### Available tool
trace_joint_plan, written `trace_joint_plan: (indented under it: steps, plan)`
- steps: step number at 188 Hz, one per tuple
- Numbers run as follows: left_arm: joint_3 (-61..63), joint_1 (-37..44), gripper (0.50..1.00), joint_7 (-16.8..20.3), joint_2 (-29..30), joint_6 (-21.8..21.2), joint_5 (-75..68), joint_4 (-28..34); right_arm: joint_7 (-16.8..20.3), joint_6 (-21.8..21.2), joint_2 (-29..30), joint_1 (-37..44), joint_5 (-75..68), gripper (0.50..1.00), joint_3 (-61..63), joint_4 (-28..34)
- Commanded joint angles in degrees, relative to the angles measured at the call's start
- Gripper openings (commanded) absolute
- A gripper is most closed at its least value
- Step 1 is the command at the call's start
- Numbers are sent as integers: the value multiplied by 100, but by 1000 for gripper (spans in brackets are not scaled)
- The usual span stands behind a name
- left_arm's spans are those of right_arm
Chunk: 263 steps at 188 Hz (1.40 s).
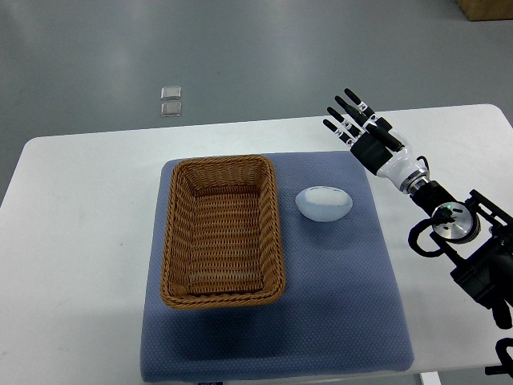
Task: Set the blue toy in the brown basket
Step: 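Move the right hand over the pale egg-shaped toy beside the basket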
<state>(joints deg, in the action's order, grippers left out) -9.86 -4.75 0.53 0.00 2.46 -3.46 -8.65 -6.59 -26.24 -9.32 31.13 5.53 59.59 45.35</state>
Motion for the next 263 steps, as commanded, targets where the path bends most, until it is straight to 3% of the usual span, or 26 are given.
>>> trace_joint_plan:
  steps: [1, 71, 110, 128, 175, 217, 263]
  plan:
    - [1, 0, 1000, 0, 0, 0, -5, -5, 0, 5, 0, -2, 1, 913, 0, 0]
    - [-7, 0, 1000, 0, 0, 0, 4, -5, 44, 40, -61, 34, 132, 911, -17, 0]
    - [-7, 0, 1000, 0, 0, 0, 4, -5, 158, 58, -729, 412, 1433, 911, -712, 272]
    - [-7, -8, 1000, 0, 0, 0, 4, -32, 518, 31, -1423, 956, 2267, 913, -1370, 667]
    - [-7, -123, 1000, -9, 0, 17, -5, -58, 756, 5, -2540, 3504, 3182, 911, -4726, 1107]
    - [-7, -149, 1000, -52, 0, 79, -5, -58, 1204, 75, -2680, 5104, 3349, 911, -6899, 1827]
    - [1, -158, 1000, -79, 0, 97, -5, -75, 1441, 418, -2408, 5246, 3332, 909, -7224, 2338]
